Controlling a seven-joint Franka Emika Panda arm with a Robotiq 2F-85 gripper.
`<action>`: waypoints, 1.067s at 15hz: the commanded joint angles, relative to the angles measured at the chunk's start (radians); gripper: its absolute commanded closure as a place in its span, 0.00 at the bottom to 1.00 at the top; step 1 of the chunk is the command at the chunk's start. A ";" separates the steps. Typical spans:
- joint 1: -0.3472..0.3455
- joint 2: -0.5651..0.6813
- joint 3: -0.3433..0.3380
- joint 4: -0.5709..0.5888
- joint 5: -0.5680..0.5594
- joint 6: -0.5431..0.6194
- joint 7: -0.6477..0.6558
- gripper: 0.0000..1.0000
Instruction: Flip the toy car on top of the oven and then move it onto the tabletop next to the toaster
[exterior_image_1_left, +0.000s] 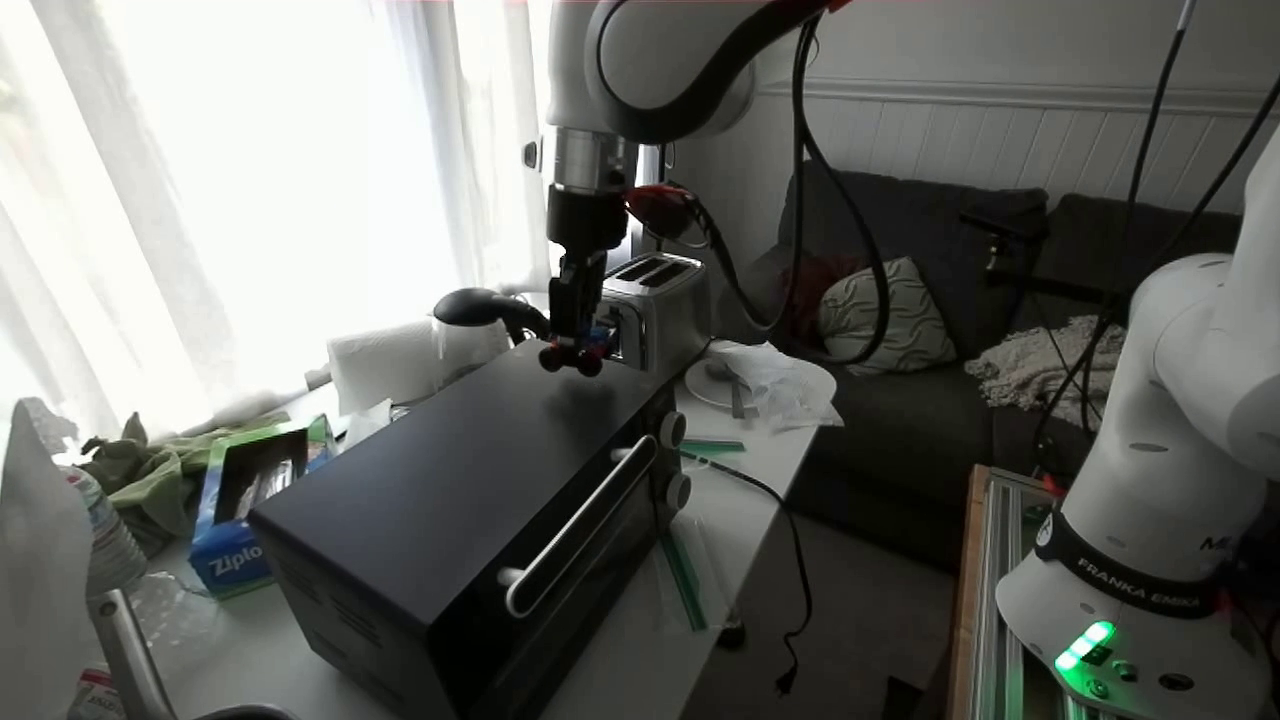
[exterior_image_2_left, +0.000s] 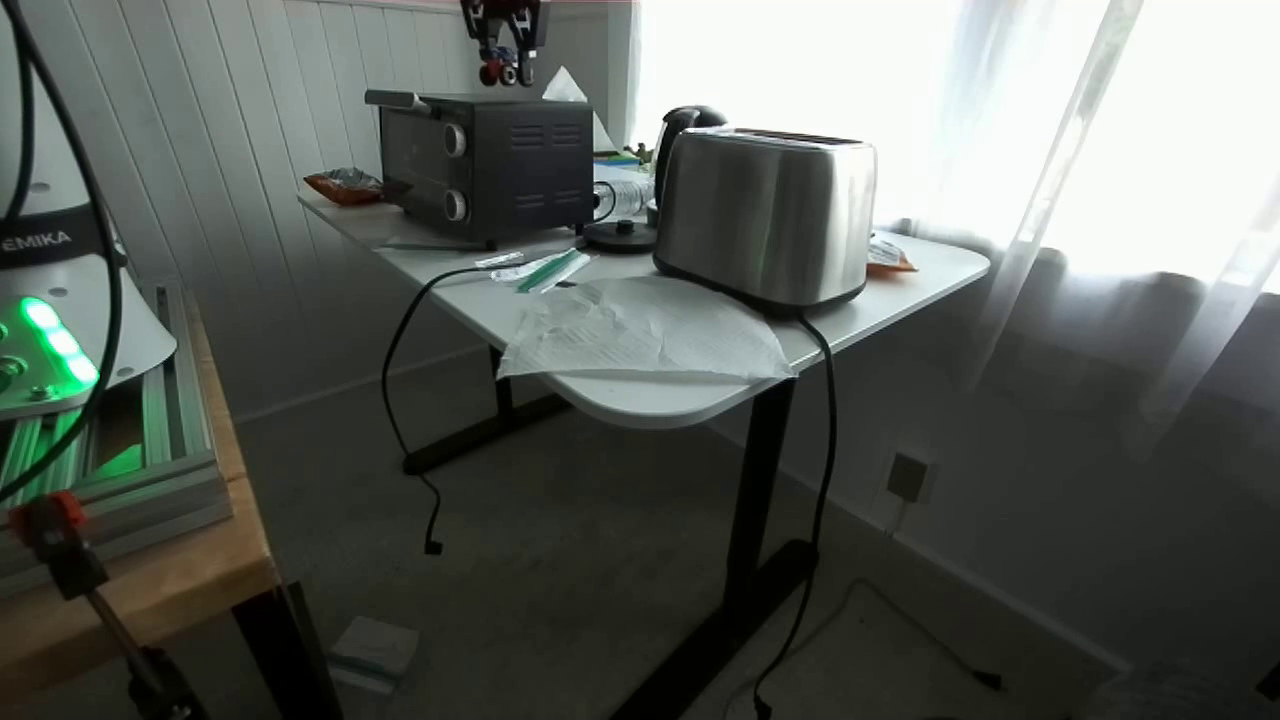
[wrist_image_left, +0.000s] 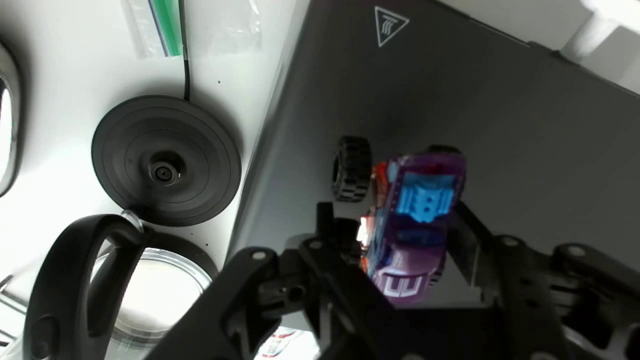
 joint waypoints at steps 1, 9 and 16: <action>-0.001 -0.055 -0.022 -0.014 -0.025 -0.028 -0.011 0.68; -0.048 -0.029 -0.110 0.020 0.034 -0.029 -0.114 0.68; -0.046 -0.029 -0.110 0.006 0.008 -0.009 -0.096 0.68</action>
